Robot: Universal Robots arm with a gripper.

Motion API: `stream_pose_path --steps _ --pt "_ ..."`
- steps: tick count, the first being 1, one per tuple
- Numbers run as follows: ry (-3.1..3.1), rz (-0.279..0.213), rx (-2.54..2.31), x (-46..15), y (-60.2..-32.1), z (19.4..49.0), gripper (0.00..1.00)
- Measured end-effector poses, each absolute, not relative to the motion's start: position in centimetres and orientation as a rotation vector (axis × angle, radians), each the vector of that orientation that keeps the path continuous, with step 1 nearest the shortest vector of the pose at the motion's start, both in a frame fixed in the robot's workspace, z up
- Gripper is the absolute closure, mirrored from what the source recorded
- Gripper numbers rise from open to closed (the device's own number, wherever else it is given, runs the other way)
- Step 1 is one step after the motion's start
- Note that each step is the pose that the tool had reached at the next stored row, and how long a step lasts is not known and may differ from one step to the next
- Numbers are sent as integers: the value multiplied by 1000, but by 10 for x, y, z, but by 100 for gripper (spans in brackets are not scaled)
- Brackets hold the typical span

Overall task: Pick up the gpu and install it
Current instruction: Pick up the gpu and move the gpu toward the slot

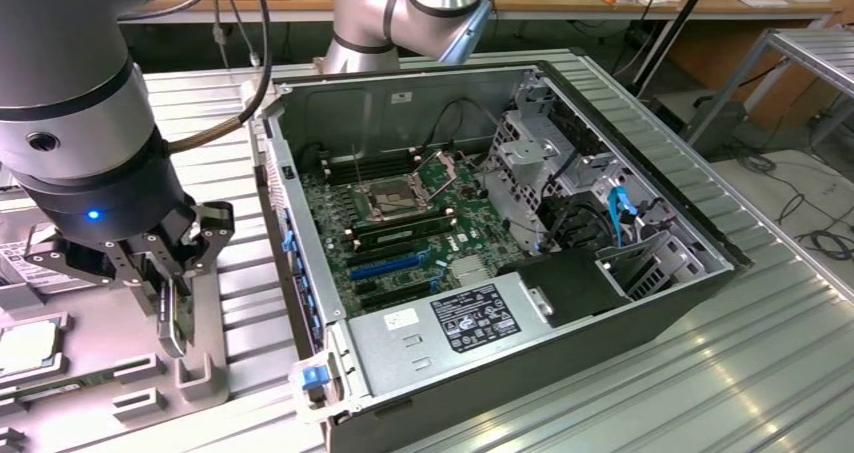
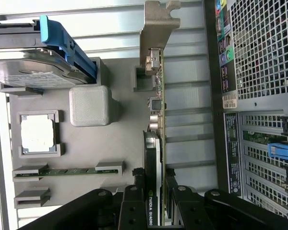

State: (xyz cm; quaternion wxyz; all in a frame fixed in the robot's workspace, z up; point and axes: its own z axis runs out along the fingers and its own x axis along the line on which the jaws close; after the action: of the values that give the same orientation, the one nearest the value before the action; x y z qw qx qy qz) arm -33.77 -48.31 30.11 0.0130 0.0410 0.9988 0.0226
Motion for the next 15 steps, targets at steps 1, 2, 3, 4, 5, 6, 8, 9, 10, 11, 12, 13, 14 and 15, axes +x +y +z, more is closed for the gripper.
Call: stream_pose_path --steps 1,2,3,4,5,6,8,9,10,11,12,13,14,15 --pt "3112 70 128 -338 -483 301 73" --pt "3112 70 128 -338 -483 302 73" --pt "3112 70 128 -338 -483 302 73" --pt "3112 70 128 -338 -483 303 73" --pt "3112 70 128 -338 -483 303 73" --pt "3112 70 128 -338 -483 304 73" --pt "3112 70 128 -338 -483 307 73" --pt "3112 70 128 -338 -483 309 73" --pt "3112 70 128 -338 -483 311 73" --pt "3112 70 128 -338 -483 313 73" --pt "3112 70 128 -338 -483 315 73" --pt "3112 70 128 -338 -483 317 73" --pt "3112 70 128 -338 -483 318 73" --pt "3112 70 128 -338 -483 318 73"
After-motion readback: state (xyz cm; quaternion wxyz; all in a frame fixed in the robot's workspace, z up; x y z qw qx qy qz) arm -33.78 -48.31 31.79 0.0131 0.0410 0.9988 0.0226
